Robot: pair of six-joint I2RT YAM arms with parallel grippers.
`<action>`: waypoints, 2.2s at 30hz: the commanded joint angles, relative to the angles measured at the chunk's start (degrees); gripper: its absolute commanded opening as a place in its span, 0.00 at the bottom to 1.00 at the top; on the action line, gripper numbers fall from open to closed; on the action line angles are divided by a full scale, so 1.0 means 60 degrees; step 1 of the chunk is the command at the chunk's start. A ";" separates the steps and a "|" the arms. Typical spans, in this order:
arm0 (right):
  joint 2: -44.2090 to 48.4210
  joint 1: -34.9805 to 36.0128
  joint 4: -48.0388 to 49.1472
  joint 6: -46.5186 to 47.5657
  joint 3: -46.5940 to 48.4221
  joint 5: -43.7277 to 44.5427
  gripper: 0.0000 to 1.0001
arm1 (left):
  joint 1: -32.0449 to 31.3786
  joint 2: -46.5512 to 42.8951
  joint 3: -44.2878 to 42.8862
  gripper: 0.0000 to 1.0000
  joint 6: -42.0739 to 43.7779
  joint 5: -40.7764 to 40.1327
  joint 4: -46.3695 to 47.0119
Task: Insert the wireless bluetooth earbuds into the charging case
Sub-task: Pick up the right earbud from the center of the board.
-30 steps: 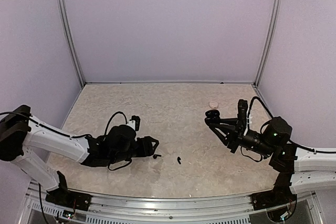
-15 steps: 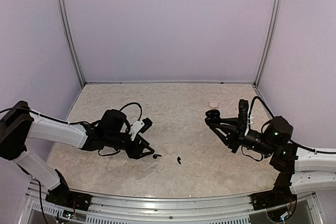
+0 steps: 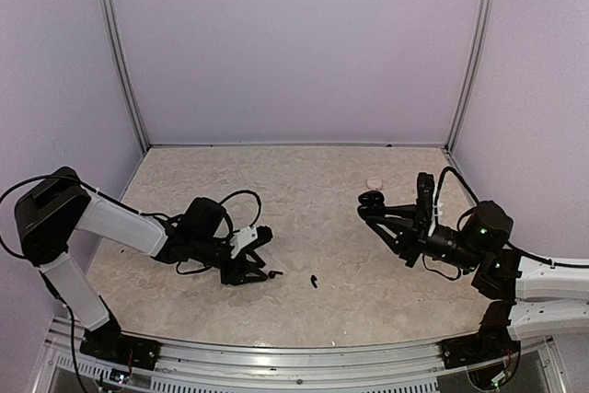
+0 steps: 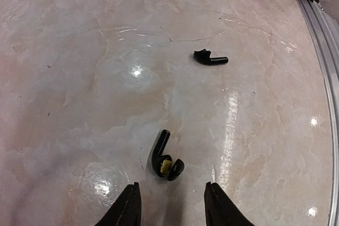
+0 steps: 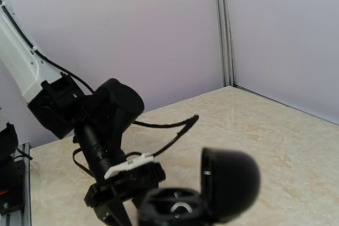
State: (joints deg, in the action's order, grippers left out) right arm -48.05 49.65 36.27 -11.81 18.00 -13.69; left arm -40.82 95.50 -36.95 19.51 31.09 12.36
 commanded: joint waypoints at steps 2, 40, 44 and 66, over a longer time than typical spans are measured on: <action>-0.0111 -0.0168 0.0172 0.0014 0.0280 -0.0271 0.00 | -0.0308 0.0277 -0.0103 0.41 0.0622 -0.0052 0.0310; -0.0291 -0.0421 0.0180 -0.0155 0.0399 -0.0509 0.00 | -0.0653 0.1646 -0.1188 0.30 0.1963 -0.0625 -0.0449; -0.0315 -0.0445 0.0138 -0.0140 0.0426 -0.0508 0.00 | -0.0659 0.1702 -0.1195 0.25 0.1953 -0.0662 -0.0449; 0.0060 -0.0453 0.0513 0.2001 0.0195 -0.2233 0.00 | -0.2477 -0.1390 -0.2286 0.11 0.2726 -0.4109 -0.2405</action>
State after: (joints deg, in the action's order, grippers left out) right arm -48.97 47.44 36.99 -6.57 18.98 -22.11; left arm -52.88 93.78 -47.13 32.73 13.19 2.74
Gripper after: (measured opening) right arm 0.202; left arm 0.159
